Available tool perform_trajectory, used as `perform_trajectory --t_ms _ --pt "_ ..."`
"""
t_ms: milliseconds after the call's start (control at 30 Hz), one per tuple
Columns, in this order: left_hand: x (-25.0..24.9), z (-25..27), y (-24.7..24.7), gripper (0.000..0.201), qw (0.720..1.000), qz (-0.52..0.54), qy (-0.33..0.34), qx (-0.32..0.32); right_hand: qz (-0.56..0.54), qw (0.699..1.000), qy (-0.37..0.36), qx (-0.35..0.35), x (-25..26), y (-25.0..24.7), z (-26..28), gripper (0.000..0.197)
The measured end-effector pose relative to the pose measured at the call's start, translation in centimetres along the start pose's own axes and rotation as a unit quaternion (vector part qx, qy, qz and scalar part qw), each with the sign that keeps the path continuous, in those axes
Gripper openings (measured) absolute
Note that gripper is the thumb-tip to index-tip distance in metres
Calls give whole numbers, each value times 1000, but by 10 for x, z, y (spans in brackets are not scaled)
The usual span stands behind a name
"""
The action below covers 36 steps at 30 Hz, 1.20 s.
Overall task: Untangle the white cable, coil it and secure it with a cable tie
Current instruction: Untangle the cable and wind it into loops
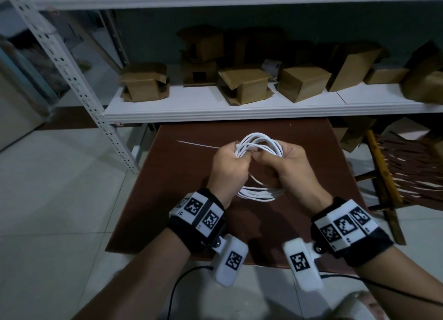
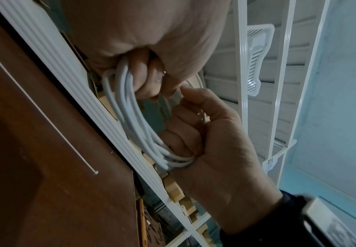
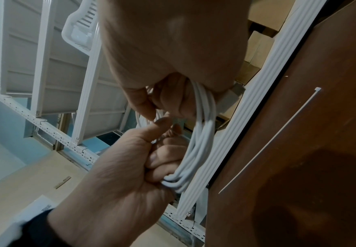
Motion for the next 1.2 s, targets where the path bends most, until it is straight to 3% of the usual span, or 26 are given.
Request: perform_trajectory --t_ms 67,233,300,433,500,567,833,900,1000,1067,1200 --pt "0 2 2 15 1000 -5 -13 1 3 1000 -1 -2 0 0 -1 11" --pt "8 1 1 17 997 -24 -66 22 38 999 -18 10 1 3 3 12" --pt "8 1 -2 18 994 -70 -71 38 26 999 -24 19 3 3 5 11" --pt "10 0 -7 44 974 -207 -91 35 88 995 -53 12 -3 1 1 12" --pt "5 7 -9 40 946 -297 -130 11 99 994 -51 22 -7 2 0 12" --pt "3 9 -11 36 944 -297 -143 1 94 994 -53 30 -8 4 1 14" --pt "-3 12 -7 33 925 -368 -49 -77 70 996 -53 23 -1 6 1 21" --pt "-3 8 -9 34 916 -394 -61 -45 60 997 -51 22 3 5 3 19" --pt "1 0 -14 57 948 -298 -100 43 63 996 -58 5 4 1 2 29" --pt "-1 4 -14 70 970 -210 -107 56 54 997 -56 -20 2 -4 0 29" --pt "4 3 -12 55 978 -175 -99 60 11 998 -38 -39 2 -8 -3 32"
Point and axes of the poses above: each hand's wrist, its own z-axis away from the middle knuckle, its own y-axis out of the palm, x = y × z, the point moved 3 cm from there along -z, towards the middle knuckle, and after that the axes turned 7 degrees about z, right-handed, at the moved point
